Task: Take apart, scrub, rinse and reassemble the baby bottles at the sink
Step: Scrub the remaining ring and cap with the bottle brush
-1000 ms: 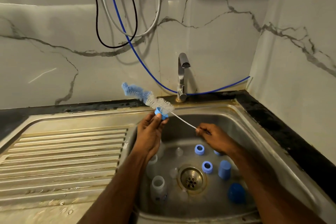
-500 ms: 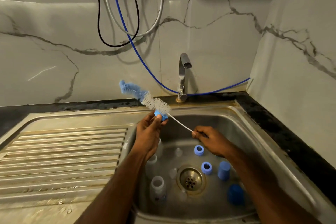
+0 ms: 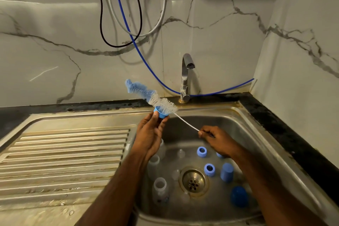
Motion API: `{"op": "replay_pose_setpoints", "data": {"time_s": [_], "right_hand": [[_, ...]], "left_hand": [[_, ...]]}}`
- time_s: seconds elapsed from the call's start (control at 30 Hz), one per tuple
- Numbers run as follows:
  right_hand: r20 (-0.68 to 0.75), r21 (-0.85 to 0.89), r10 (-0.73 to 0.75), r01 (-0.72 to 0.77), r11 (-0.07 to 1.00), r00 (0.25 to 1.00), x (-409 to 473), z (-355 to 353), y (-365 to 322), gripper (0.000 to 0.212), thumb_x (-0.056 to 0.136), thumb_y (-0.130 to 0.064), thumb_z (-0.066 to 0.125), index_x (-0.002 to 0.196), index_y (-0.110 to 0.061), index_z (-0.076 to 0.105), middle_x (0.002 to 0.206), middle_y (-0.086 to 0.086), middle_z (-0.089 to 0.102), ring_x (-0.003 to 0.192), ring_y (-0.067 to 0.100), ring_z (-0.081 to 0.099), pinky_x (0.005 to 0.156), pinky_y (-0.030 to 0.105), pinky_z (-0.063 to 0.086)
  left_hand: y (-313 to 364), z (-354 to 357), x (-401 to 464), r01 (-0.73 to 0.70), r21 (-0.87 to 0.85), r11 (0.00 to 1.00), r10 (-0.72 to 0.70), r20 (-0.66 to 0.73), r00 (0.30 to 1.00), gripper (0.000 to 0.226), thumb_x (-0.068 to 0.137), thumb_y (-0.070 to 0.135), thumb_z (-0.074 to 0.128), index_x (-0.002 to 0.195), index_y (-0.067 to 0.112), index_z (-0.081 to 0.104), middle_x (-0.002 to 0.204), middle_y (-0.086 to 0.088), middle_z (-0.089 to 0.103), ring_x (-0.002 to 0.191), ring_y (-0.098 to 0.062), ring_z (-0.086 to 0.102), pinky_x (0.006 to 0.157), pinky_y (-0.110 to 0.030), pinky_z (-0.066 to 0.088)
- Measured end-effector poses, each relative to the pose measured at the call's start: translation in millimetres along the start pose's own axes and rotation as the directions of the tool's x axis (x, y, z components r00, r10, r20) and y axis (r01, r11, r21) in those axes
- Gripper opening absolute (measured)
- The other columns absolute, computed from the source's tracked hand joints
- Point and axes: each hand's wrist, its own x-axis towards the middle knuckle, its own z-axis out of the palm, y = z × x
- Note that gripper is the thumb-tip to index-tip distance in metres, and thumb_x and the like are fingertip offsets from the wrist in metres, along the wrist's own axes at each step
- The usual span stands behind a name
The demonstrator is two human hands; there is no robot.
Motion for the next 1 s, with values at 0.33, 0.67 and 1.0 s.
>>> {"op": "replay_pose_setpoints", "data": {"time_s": [0.33, 0.67, 1.0], "right_hand": [[0.005, -0.047, -0.012, 0.012, 0.999, 1.0, 0.6, 0.4, 1.3, 0.019, 0.102, -0.033, 0.053, 0.088, -0.024, 0.064, 0.082, 0.006, 0.066, 0.081, 0.024, 0.064, 0.08, 0.044, 0.053], [0.013, 0.024, -0.015, 0.015, 1.0, 1.0, -0.5, 0.8, 0.6, 0.018, 0.102, -0.028, 0.055, 0.09, -0.021, 0.066, 0.084, 0.007, 0.067, 0.08, 0.02, 0.064, 0.078, 0.036, 0.052], [0.001, 0.018, -0.049, 0.049, 0.999, 0.999, -0.3, 2.6, -1.8, 0.02, 0.102, -0.028, 0.055, 0.085, -0.021, 0.063, 0.077, 0.007, 0.062, 0.071, 0.009, 0.055, 0.067, 0.028, 0.048]], "left_hand": [[-2.3, -0.3, 1.0, -0.133, 0.155, 0.979, 0.133, 0.011, 0.991, 0.037, 0.09, 0.004, 0.062, 0.127, 0.002, 0.061, 0.117, -0.013, 0.073, 0.113, -0.026, 0.069, 0.099, -0.037, 0.055], [1.4, -0.1, 0.2, -0.06, 0.054, 0.997, 0.059, 0.008, 0.998, 0.027, 0.099, 0.011, 0.054, 0.123, 0.0, 0.062, 0.126, -0.019, 0.069, 0.12, -0.03, 0.066, 0.096, -0.039, 0.056], [1.0, 2.0, 0.1, -0.042, -0.053, 0.998, 0.041, -0.025, 0.999, 0.039, 0.092, 0.008, 0.059, 0.13, -0.003, 0.057, 0.13, -0.021, 0.065, 0.121, -0.031, 0.064, 0.094, -0.038, 0.058]]}}
